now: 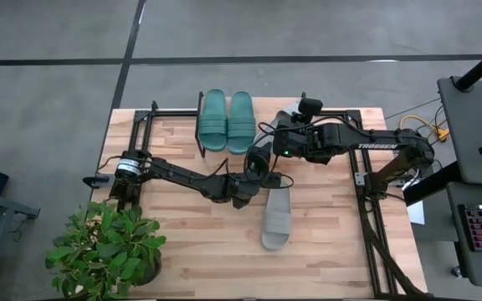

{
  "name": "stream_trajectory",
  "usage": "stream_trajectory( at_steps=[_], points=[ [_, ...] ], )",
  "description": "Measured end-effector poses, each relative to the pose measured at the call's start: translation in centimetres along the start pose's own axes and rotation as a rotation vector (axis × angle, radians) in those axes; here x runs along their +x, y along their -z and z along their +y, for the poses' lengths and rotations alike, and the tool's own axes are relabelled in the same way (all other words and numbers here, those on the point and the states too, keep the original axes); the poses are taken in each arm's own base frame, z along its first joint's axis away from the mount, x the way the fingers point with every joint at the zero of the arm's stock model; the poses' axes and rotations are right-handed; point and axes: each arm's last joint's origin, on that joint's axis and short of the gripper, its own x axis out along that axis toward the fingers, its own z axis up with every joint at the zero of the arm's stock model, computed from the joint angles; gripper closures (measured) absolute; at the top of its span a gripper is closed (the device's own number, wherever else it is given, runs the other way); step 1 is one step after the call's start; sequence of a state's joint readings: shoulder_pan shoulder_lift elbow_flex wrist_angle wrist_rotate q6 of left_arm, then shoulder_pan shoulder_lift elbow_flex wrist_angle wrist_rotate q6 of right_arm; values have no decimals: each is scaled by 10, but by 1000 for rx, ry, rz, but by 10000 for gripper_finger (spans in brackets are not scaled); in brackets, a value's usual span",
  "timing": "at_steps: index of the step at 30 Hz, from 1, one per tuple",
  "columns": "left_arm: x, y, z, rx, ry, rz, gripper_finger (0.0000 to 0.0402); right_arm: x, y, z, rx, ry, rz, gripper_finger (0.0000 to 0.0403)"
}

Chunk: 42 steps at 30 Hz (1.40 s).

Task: Pick and place slides into the shelf
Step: Put the left gray slide on the shelf

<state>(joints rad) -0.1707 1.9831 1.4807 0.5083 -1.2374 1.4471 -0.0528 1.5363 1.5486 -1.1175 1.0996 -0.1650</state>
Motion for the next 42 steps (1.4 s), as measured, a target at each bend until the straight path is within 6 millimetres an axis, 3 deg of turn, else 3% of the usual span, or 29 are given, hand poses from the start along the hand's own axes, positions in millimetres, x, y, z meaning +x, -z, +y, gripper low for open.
stream_trajectory(
  at_steps=[9,13,20,26,35,42],
  points=[
    [0,-1,1,-38,2,-27,158,-1,3,-7,3,71,11,394],
    [-1,0,0,-89,2,-15,107,-3,5,-9,6,68,5,394],
    [-7,8,-11,-113,18,-11,95,-10,12,-22,25,95,-6,394],
    [-25,25,11,-407,101,-266,94,-23,28,-44,98,98,-39,394],
    [-61,78,29,-645,430,-531,94,-40,51,-65,145,57,-107,394],
    [-83,123,37,-830,729,-754,94,-49,46,-60,38,5,-179,394]
  ],
)
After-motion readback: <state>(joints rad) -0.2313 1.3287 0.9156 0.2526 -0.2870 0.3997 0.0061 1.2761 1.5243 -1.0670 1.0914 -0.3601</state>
